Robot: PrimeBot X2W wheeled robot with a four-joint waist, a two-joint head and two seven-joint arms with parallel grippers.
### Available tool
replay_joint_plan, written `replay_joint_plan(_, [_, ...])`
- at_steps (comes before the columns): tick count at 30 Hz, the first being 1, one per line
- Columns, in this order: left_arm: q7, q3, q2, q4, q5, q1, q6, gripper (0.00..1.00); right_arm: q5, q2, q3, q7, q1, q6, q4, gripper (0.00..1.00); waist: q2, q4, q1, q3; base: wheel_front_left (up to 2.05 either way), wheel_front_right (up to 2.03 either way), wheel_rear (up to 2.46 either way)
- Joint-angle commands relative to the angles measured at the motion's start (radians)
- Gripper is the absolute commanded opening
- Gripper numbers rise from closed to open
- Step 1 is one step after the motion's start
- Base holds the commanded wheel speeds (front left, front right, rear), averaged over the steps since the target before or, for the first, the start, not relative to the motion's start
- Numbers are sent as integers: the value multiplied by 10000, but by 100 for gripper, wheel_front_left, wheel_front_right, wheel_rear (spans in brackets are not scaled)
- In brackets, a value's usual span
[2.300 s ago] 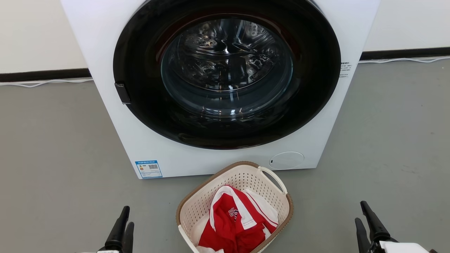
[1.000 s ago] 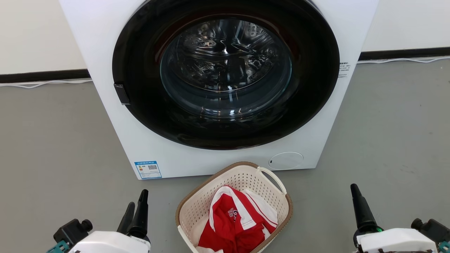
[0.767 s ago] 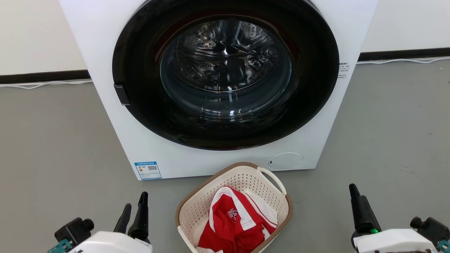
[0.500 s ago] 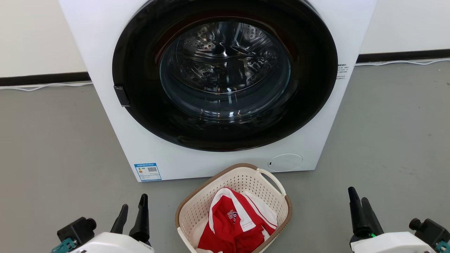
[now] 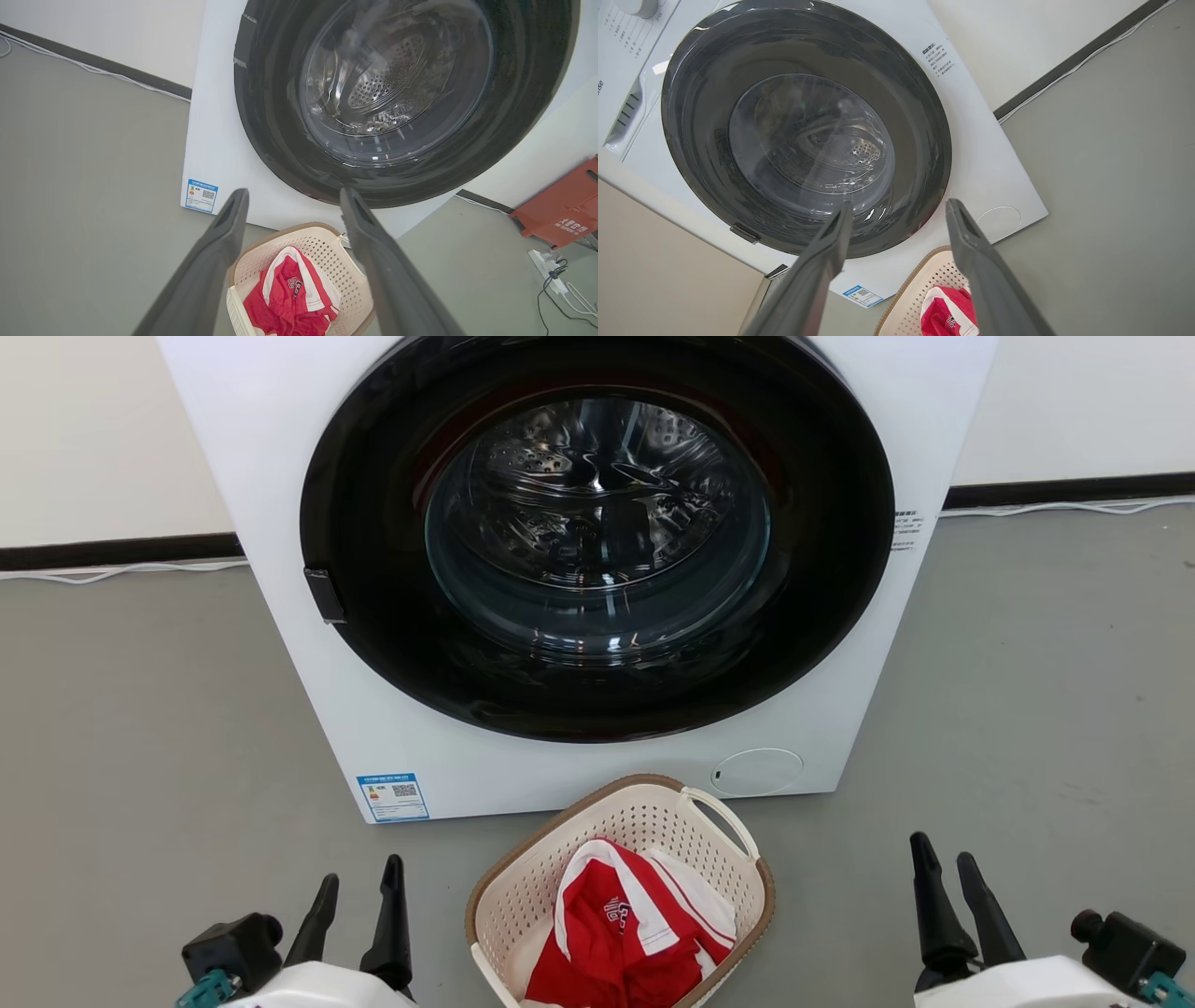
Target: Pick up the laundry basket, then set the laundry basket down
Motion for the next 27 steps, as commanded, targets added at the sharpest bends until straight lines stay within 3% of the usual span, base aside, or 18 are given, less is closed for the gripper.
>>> replay_joint_plan(1, [-106, 121, 154, -395, 298, -245, 130, 100, -322, -134, 167, -179, -211, 47, -374, 100, -1, -1, -1, -1, 0, 0, 0])
replay_joint_plan(27, [-867, -910, 651, -1102, 3416, -145, 1224, 100, -3458, -188, 503, -940, -151, 64, -867, 100, -1, -38, -1, -23, 0, 0, 0])
